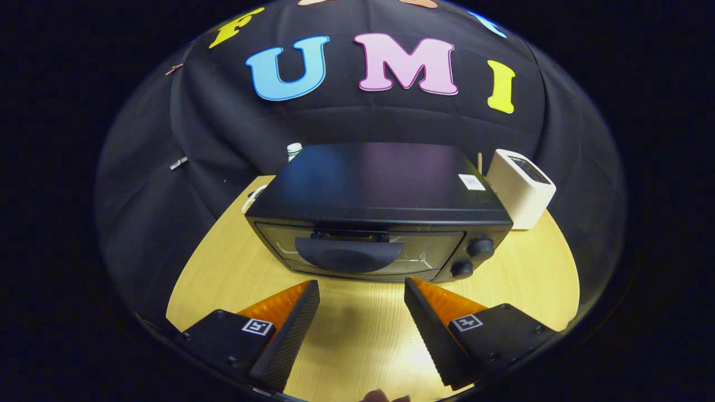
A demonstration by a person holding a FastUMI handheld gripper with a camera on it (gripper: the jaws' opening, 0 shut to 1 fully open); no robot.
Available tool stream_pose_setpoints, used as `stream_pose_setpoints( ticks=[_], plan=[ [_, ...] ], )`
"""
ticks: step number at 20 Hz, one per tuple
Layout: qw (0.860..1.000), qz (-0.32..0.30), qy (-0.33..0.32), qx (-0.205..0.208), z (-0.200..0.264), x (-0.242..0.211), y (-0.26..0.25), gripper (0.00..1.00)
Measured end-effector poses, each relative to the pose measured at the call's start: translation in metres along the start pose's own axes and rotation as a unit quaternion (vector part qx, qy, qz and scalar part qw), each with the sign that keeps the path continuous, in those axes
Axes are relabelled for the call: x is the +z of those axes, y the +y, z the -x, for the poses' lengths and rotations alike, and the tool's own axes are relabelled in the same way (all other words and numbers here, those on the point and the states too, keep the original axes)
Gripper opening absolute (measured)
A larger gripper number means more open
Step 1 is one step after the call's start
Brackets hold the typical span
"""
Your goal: Open the toaster oven, put the food inside, and close the toaster oven door.
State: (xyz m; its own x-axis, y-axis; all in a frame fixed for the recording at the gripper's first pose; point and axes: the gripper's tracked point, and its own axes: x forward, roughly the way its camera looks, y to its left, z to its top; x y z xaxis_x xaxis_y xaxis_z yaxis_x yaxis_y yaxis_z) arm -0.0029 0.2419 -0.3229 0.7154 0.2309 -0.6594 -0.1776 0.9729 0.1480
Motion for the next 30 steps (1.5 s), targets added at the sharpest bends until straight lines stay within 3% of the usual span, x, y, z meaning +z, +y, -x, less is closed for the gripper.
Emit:
stream_pose_setpoints(
  ticks=[7,13,23,30],
  plan=[
    [0.998,0.008,-0.055,0.004,0.033,0.033,-0.018,0.99],
    [0.992,-0.029,-0.121,0.005,0.078,0.087,-0.048,0.99],
    [0.970,-0.027,-0.238,-0.025,0.161,0.176,-0.117,0.99],
    [0.945,-0.021,-0.321,-0.056,0.230,0.221,-0.152,0.98]
  ],
)
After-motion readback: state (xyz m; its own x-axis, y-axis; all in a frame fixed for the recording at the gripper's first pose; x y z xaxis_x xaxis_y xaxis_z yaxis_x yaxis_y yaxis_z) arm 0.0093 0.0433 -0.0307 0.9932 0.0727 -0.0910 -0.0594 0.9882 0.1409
